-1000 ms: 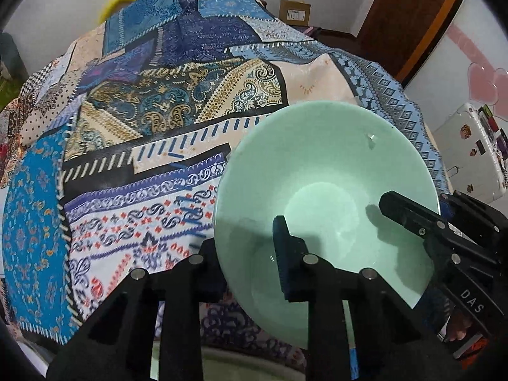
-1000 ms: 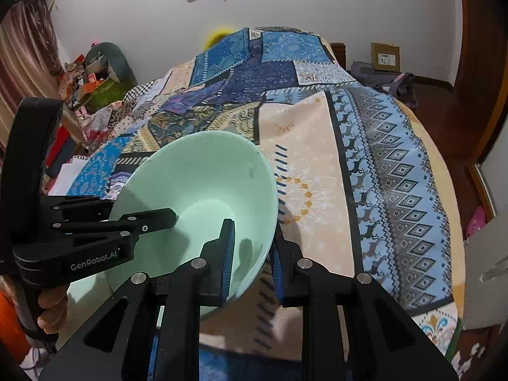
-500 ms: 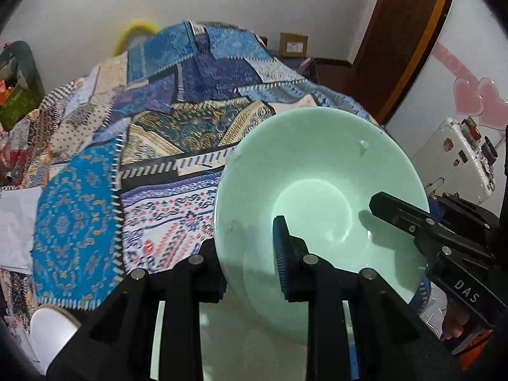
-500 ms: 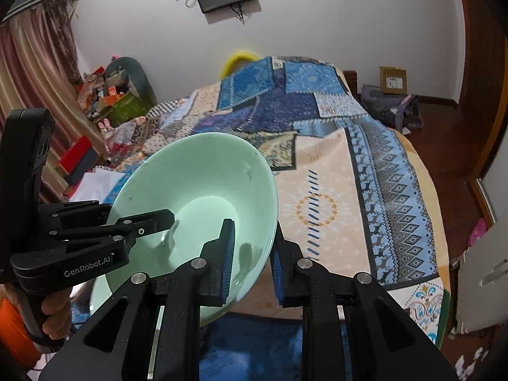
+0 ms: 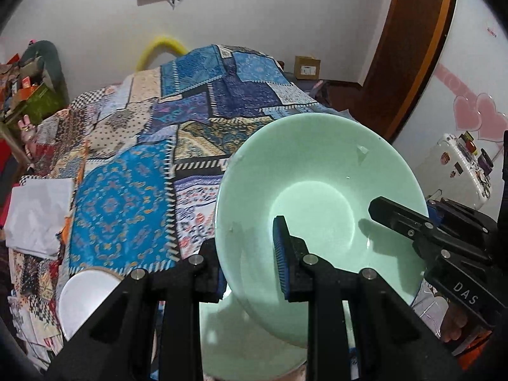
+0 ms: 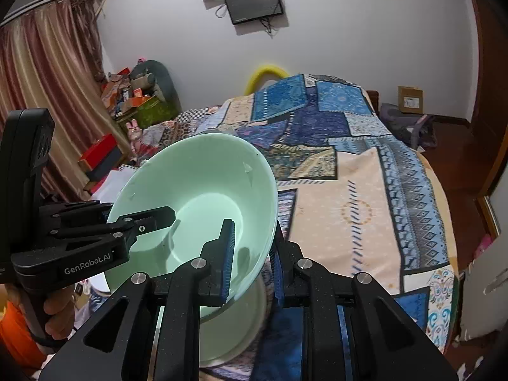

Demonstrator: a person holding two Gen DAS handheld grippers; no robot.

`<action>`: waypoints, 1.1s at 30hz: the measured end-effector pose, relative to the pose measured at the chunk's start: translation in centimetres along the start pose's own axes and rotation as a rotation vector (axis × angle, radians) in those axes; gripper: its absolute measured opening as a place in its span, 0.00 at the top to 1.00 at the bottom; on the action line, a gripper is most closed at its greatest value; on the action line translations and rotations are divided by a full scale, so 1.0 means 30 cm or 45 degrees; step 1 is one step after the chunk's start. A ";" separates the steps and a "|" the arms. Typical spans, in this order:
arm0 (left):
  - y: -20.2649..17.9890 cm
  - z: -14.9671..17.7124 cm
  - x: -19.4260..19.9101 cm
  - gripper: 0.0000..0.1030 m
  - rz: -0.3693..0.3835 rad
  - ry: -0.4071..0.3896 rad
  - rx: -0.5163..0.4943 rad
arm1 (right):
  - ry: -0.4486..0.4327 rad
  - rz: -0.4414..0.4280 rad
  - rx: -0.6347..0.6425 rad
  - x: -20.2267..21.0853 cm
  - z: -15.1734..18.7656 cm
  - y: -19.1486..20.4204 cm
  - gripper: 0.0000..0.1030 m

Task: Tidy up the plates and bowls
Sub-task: 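Lift the mint green bowl with both tools and carry it toward the stacked bowls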

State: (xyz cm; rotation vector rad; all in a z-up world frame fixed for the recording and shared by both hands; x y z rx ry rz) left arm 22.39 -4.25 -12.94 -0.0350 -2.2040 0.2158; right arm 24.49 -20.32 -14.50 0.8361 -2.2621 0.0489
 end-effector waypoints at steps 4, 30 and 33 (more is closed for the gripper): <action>0.052 0.030 0.055 0.76 -0.012 -0.012 0.022 | -0.003 -0.024 0.017 -0.003 -0.005 0.061 0.81; 0.469 0.205 0.265 0.76 -0.163 -0.057 0.232 | 0.064 -0.226 0.170 -0.135 -0.004 0.453 0.81; 0.522 0.228 0.267 0.76 -0.184 -0.051 0.260 | 0.076 -0.250 0.182 -0.154 0.002 0.490 0.81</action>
Point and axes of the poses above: each gripper's, at about its wrist camera, not at the fingertips, and x roughly against the way its jaws point, y to its left, z to its underside, the point moved 1 cm from there along -x, roughly the way its jaws point, and after that the axes turned 7 degrees about x, right-handed, at the moved point
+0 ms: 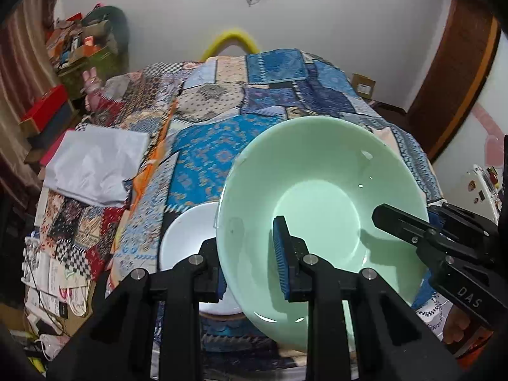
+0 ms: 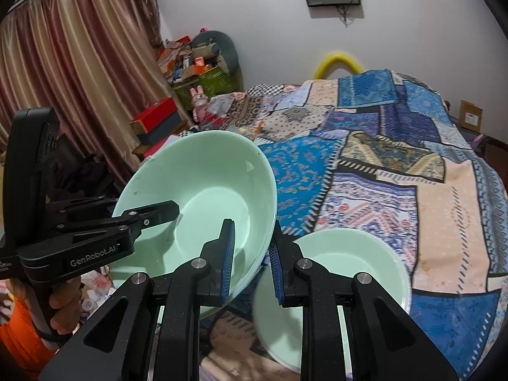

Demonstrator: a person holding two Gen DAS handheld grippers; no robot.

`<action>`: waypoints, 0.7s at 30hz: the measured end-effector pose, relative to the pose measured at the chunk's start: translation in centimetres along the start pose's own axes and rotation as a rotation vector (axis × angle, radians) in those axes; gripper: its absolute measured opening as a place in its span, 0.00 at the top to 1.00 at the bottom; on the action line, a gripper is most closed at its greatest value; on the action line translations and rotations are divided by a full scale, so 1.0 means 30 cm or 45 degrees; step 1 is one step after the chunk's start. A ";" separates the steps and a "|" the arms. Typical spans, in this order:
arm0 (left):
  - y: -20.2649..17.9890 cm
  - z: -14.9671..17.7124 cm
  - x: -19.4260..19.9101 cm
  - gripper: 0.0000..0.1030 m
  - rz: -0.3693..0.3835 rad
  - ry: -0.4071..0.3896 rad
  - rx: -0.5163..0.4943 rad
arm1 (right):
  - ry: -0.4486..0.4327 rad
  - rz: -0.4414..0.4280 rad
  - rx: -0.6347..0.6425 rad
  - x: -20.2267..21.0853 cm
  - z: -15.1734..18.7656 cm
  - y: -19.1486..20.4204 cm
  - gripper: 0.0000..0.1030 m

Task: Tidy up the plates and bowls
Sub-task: 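Lift the mint green bowl with both tools and carry it toward the stacked bowls, then lower the mint green bowl into the white dotted bowl with both tools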

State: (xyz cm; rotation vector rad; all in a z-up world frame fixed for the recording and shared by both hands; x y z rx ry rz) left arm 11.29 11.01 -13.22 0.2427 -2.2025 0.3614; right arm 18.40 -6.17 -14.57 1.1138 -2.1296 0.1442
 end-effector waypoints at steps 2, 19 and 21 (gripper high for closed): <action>0.027 0.007 -0.009 0.76 -0.011 0.009 0.015 | 0.009 -0.018 0.002 -0.019 0.001 0.016 0.81; 0.241 0.082 -0.136 0.76 -0.078 0.121 0.126 | 0.163 -0.117 0.008 -0.224 0.037 0.095 0.81; 0.252 0.089 -0.158 0.76 -0.082 0.136 0.132 | 0.176 -0.119 -0.003 -0.240 0.041 0.092 0.81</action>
Point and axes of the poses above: each gripper's, at about its wrist camera, not at the fingertips, and x roughly against the way its jaws point, y to its left, z to its underside, the point moved 1 cm from there along -x, roughly the way its jaws point, and after that the axes turned 7 degrees about x, right-handed, at the moved point
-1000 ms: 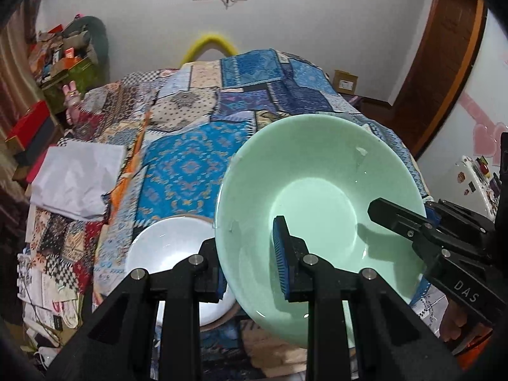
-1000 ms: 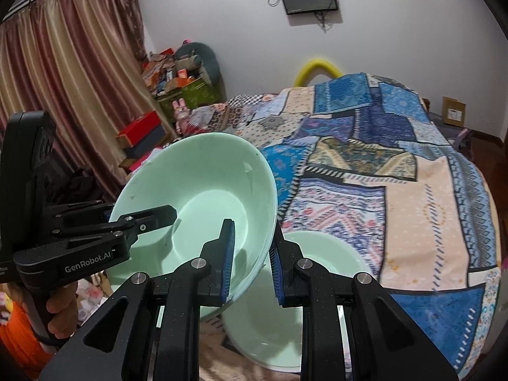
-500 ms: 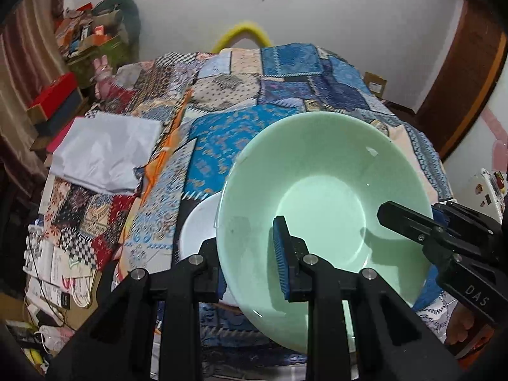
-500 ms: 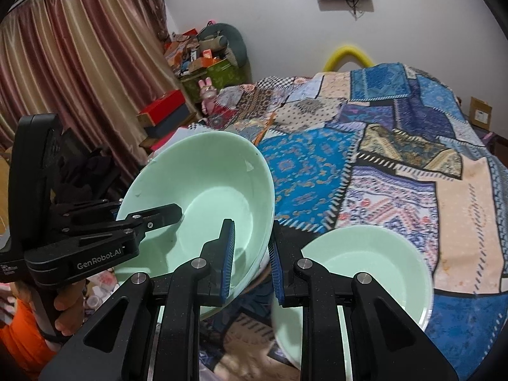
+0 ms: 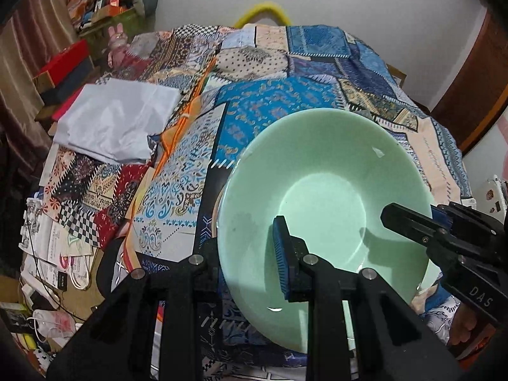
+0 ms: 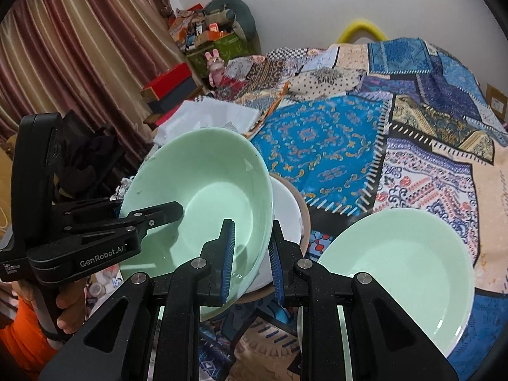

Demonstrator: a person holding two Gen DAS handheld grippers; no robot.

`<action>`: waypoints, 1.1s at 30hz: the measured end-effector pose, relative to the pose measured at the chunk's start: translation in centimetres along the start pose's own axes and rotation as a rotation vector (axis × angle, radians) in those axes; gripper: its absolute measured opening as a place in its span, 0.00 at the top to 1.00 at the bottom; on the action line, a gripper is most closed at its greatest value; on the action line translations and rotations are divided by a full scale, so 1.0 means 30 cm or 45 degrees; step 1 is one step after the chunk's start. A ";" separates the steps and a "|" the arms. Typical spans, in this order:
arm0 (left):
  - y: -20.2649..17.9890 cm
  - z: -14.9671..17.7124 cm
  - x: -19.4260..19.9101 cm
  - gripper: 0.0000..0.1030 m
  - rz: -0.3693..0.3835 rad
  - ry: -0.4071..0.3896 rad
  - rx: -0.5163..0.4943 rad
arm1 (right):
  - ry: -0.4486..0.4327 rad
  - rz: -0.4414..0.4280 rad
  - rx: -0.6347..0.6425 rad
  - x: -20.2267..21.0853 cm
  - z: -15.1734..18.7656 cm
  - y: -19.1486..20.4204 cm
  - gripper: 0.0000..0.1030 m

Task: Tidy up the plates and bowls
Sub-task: 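Lower the mint green bowl into the white dotted bowl with both tools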

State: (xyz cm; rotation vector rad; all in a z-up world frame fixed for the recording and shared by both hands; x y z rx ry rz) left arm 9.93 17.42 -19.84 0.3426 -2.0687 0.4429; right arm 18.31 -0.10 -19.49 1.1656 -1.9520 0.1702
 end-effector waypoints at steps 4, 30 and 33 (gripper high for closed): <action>0.021 0.003 -0.043 0.76 0.001 0.033 0.015 | 0.023 -0.007 -0.021 -0.029 0.007 -0.013 0.81; 0.038 -0.003 -0.132 0.76 -0.083 0.017 -0.020 | 0.093 0.051 0.017 -0.123 0.011 -0.021 0.81; 0.042 0.000 -0.138 0.76 -0.091 0.030 -0.022 | 0.068 0.110 0.047 -0.103 0.003 -0.015 0.79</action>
Point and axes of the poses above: each gripper's, at about its wrist camera, not at the fingertips, and x roughly against the way its jaws point, y to its left, z to its underside, the point moved 1 cm from there along -x, roughly the way its jaws point, and after that the axes turned 7 degrees about x, right-handed, at the moved point
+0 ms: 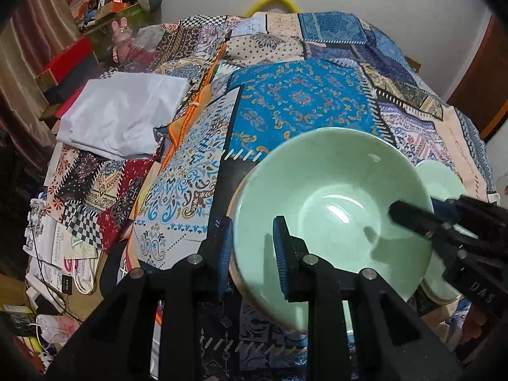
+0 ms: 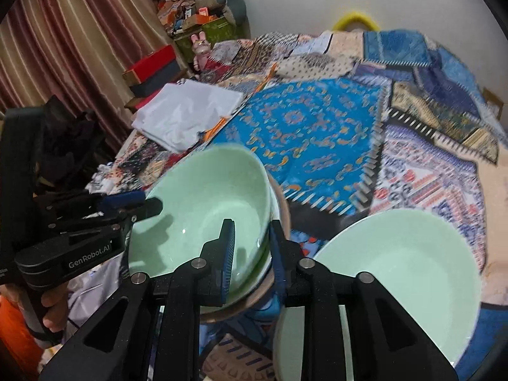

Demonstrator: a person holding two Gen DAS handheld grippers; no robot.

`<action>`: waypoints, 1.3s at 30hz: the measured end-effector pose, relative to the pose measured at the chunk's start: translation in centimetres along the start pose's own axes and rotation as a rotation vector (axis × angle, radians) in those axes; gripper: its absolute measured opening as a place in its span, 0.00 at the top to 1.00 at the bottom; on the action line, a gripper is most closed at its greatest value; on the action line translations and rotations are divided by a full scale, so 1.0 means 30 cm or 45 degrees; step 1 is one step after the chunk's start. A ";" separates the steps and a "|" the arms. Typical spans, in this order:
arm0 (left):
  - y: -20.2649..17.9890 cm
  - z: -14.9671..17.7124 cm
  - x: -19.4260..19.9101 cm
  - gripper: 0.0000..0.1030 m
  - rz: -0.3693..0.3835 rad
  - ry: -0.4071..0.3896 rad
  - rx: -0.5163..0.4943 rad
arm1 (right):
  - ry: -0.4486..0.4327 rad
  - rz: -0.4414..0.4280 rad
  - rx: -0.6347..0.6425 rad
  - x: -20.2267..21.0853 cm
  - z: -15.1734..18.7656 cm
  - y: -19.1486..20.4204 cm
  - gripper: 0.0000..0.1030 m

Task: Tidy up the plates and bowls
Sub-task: 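Lower the mint green bowl into the white dotted bowl with both tools, then grip the nested bowl stack rim with both tools and lift it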

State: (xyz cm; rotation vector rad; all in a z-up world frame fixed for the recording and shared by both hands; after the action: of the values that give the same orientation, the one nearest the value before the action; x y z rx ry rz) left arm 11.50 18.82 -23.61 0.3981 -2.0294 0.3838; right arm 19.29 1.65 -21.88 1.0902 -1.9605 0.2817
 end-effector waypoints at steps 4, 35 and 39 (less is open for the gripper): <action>0.017 0.006 -0.008 0.76 0.003 0.013 0.024 | -0.018 0.018 0.030 0.026 -0.009 -0.002 0.79; 0.103 0.095 -0.098 0.52 0.230 0.156 0.165 | 0.129 -0.025 -0.008 -0.078 0.031 -0.016 0.66; 0.105 0.101 -0.098 0.52 0.236 0.143 0.162 | 0.165 -0.034 -0.027 -0.109 0.034 -0.010 0.66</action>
State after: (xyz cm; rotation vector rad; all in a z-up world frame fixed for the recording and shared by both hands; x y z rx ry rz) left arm 9.12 20.68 -27.92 0.2599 -1.9436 0.6378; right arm 19.78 2.84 -25.08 1.0572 -1.8290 0.3088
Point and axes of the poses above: each gripper's, at about its wrist camera, not at the fingertips, and x roughly against the way its jaws point, y to its left, z to its underside, the point moved 1 cm from there along -x, roughly the way its jaws point, and after that the axes turned 7 degrees about x, right-handed, at the moved point
